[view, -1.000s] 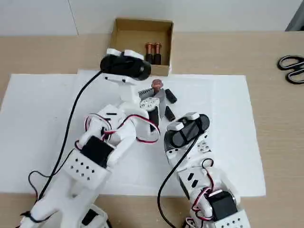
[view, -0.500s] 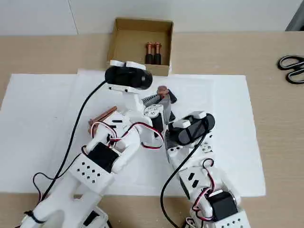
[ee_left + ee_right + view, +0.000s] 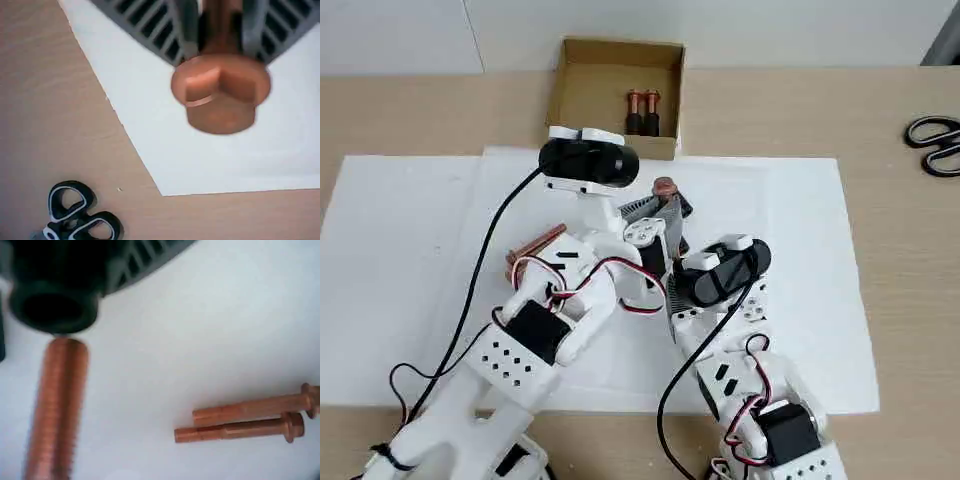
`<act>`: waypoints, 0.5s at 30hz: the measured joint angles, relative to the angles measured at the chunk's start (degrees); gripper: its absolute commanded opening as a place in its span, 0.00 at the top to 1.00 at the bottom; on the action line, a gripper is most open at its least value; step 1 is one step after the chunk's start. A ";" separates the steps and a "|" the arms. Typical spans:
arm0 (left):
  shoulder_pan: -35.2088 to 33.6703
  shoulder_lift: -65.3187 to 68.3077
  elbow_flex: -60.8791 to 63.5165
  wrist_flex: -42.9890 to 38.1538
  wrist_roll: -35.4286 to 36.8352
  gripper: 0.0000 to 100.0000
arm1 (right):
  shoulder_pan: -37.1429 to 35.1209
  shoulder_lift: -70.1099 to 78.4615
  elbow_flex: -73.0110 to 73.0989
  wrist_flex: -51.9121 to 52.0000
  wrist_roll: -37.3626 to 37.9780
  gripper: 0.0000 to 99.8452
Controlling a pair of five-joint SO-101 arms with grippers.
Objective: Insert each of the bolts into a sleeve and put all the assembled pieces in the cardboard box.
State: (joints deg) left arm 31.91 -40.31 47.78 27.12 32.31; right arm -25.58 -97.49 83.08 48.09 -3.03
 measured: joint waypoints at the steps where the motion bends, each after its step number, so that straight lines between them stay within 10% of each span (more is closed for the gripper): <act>1: 0.70 0.00 0.00 0.00 0.00 0.99 | 0.00 0.00 0.00 0.00 0.00 1.00; 15: 2.11 0.00 0.00 0.79 -0.09 0.99 | 0.26 0.00 0.00 0.00 0.00 1.00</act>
State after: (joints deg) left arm 34.02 -40.31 47.78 27.91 32.22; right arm -25.32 -97.49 83.08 48.09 -3.03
